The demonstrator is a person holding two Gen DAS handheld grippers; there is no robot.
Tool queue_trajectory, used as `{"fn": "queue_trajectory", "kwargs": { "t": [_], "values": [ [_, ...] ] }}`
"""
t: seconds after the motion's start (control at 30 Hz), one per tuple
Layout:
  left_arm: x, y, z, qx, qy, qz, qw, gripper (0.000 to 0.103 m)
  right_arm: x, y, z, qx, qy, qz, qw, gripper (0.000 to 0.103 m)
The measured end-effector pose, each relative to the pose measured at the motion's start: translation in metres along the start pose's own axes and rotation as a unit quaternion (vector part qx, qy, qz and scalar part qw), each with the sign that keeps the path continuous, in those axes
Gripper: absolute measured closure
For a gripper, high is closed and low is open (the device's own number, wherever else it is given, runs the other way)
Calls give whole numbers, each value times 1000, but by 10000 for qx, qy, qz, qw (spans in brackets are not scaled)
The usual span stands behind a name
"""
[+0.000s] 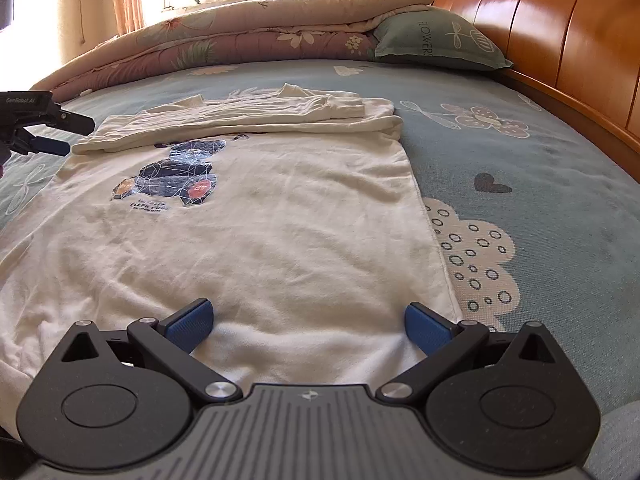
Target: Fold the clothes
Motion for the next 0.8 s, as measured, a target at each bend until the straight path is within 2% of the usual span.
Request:
{"fn": "queue_trajectory", "kwargs": {
  "t": [0.07,0.3,0.37,0.43,0.5,0.6,0.7,0.8],
  "values": [
    [-2,7,12,-118,271,-264,9992,1,0,0,0,-26,36,-12,10000,0],
    [1,11,-8,-814,530,-350,9947,1,0,-2,-2,-105,101,-27,9999,0],
    [4,0,-29,-660,461,-343,9962,1,0,-2,-2,-110,103,-30,9999,0],
    [14,-17,-47,-246,444,-302,9983,1,1,-2,-2,-113,103,-32,9999,0],
    [29,-31,-55,3,500,-264,9984,1,0,-2,-2,-101,102,-36,9999,0],
    [58,-43,-51,-16,673,-254,9974,1,1,-1,-2,-87,96,-38,9999,0],
    [84,-40,-46,-73,801,-515,9954,1,1,-1,-2,-89,87,-37,9999,0],
    [102,-34,-51,-142,619,-686,9956,1,1,-1,-2,-92,78,-35,9999,0]
  ]
}}
Point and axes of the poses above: each gripper's, at about its wrist camera, not at the fingertips, and z roughly the way its jaws point, y to its left, x to its underside, the point moved 4 cm from there along z, roughly the way its jaws point, and after that the axes turned 4 degrees about y, right-handed, at the moved point
